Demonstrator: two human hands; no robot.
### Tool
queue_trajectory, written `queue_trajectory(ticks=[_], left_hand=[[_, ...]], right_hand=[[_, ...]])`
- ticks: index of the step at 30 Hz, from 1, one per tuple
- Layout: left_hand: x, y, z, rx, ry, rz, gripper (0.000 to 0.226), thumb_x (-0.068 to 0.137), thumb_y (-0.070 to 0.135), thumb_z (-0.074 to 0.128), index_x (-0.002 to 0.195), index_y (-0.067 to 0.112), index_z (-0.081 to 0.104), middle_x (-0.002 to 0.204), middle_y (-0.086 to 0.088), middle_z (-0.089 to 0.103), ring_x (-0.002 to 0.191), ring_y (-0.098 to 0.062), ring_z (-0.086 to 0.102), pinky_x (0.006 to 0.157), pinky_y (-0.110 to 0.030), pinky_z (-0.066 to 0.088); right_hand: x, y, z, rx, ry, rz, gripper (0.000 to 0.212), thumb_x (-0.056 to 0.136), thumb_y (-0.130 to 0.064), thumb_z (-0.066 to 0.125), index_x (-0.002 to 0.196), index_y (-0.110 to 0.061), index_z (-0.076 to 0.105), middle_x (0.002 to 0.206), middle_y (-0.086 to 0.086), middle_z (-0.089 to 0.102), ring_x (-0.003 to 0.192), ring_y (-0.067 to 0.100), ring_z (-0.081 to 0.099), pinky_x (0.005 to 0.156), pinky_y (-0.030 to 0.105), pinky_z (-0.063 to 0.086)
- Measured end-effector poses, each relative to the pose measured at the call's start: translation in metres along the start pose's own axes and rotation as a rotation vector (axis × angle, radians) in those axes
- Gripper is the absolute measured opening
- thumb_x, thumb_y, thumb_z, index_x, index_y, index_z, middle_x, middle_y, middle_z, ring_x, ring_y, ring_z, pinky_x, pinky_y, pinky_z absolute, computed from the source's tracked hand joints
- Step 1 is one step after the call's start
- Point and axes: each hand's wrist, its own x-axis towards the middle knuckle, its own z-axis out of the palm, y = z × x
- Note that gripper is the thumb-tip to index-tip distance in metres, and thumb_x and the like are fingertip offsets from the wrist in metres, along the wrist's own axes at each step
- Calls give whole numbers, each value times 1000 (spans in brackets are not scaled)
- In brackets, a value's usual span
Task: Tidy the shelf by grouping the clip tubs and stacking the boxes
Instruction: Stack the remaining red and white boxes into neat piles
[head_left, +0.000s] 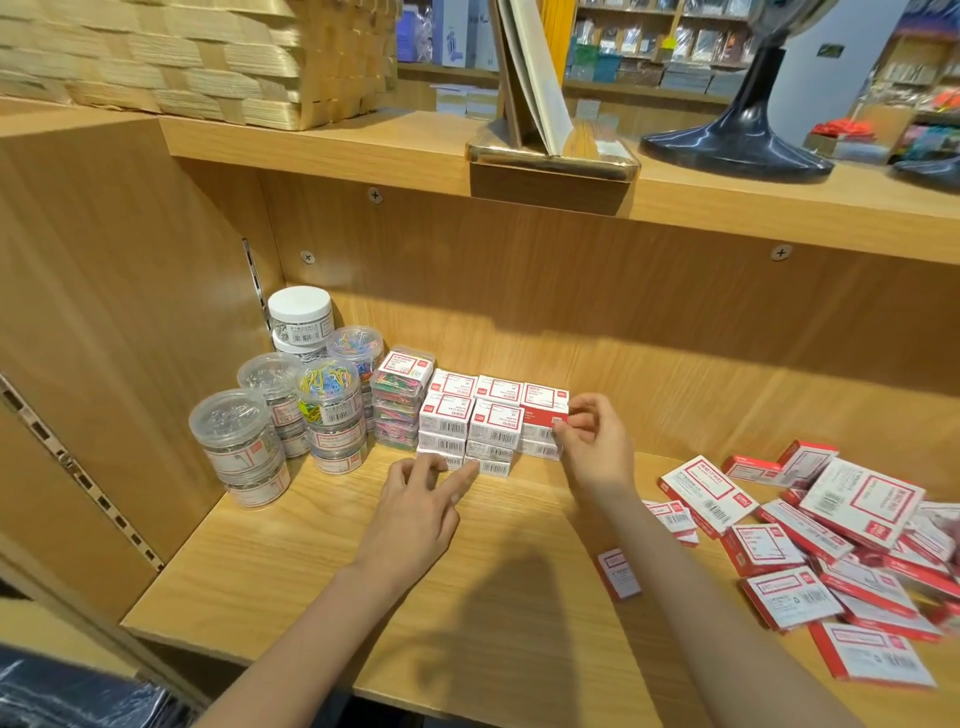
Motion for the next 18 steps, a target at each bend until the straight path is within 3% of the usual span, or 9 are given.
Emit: queue_trajectory(ticks=[5, 7, 11, 15, 18], left_hand=[[-3, -3, -4, -49, -21, -59, 55, 82, 9, 57, 134, 25, 45, 123, -8, 45, 111, -29, 40, 92, -40, 43], [-2, -4, -7, -88, -44, -80, 59, 84, 9, 53, 138, 25, 39, 132, -9, 37, 120, -27, 35, 98, -36, 36], [0, -3, -10, -139, -78, -80, 61, 84, 8, 52, 140, 25, 34, 133, -9, 31, 122, -23, 37, 96, -29, 37], [-7, -1, -8, -97, -1, -77, 60, 78, 5, 60, 134, 18, 44, 127, -12, 42, 114, -28, 45, 94, -42, 43], [-10, 8, -9, -81, 96, -49, 55, 75, 5, 62, 126, 16, 46, 119, -10, 48, 107, -22, 43, 87, -41, 45]], right_hand=[[-7, 7, 7, 423, -18, 283, 11, 89, -8, 58, 92, -19, 56, 100, 9, 61, 90, 22, 62, 80, 35, 54], [-8, 4, 13, 420, 23, 267, 15, 89, -11, 58, 85, -24, 54, 100, 9, 59, 93, 22, 62, 78, 33, 54], [-9, 3, 15, 384, 33, 262, 23, 90, -8, 56, 83, -30, 52, 104, 8, 59, 93, 22, 62, 73, 30, 52], [-10, 2, 2, 377, -73, 281, 23, 91, -2, 50, 93, -25, 55, 111, 10, 61, 97, 24, 62, 76, 31, 53], [-10, 1, -16, 280, -45, 234, 33, 89, 4, 47, 95, -27, 57, 112, 7, 59, 94, 19, 57, 74, 31, 48]])
